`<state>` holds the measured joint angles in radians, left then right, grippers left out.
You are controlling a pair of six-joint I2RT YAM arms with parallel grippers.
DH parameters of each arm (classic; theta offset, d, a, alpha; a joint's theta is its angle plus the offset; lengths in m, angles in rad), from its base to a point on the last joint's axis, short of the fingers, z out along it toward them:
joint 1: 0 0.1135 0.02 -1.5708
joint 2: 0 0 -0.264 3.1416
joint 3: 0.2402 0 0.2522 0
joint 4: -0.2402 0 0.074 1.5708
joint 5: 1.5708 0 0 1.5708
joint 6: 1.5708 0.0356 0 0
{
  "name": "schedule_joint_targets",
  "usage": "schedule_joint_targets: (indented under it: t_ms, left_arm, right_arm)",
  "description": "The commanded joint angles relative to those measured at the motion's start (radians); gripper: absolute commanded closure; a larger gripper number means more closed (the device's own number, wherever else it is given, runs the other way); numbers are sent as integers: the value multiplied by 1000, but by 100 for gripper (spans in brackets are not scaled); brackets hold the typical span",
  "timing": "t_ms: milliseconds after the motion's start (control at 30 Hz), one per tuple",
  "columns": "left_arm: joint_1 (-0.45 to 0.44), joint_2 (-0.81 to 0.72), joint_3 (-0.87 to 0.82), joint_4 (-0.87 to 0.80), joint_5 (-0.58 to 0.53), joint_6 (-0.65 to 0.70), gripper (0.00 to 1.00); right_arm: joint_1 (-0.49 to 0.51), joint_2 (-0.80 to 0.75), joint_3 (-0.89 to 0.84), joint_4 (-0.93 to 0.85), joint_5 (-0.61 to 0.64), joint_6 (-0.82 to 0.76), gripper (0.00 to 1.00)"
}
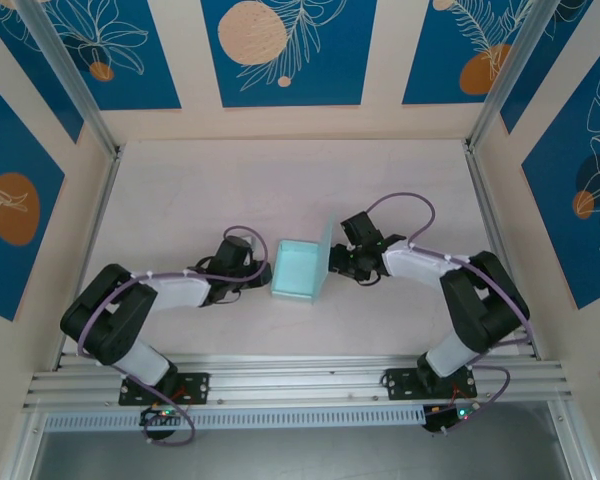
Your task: Fold the paper box
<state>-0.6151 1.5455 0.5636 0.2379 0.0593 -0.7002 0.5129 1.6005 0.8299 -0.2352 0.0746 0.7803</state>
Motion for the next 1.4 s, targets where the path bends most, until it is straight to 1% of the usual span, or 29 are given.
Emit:
schedule_joint_targets:
  t_ms: [0,133,200,367,467,533,633,767,867,933,1033,1133,1267,1367]
  left_arm:
    - [-43,4,-41,7,67,-71,64]
    - [-59,12,-54,57,41,-93,65]
    - [-69,20,-56,88,33,-100,65]
    - [-92,63,-29,124,37,-114,65]
    - [-98,51,-48,143,30,-133,65]
    - [-97,7,-64,114,1,-131,64]
    - [-95,-105,-71,-1,-56,-93,63]
    - [-82,-295,-63,-180,-171,-15,58]
    - [-36,-405,-52,-263,-244,65,56]
    - [22,-439,-48,-270,-245,106,56]
    - [115,-435,-46,-205,-200,155,56]
    - [184,-377,-21,-124,-123,204,58]
    - [213,-262,62,-84,-32,274,59]
    - [215,-177,101,-36,5,297,59]
  right_arm:
    - [-13,78,94,79,-104,-49,49]
    - [-15,190,231,61,-149,-96,49]
    - [-22,259,328,20,-155,-133,49]
    - [-71,412,541,-62,-194,-192,51]
    - [-116,453,604,-98,-206,-199,52]
    - [-146,450,610,-113,-206,-210,52]
    - [-180,407,584,-144,-157,-234,52]
    - [-219,303,502,-174,-72,-232,52]
    - [-233,208,418,-186,-8,-207,52]
    - [-232,140,353,-193,28,-186,52]
    - [-218,29,239,-182,66,-131,51]
    - [-193,-81,131,-188,112,-75,51]
    - [-121,-211,22,-213,180,-2,49]
    - [-46,-269,-34,-205,191,57,47]
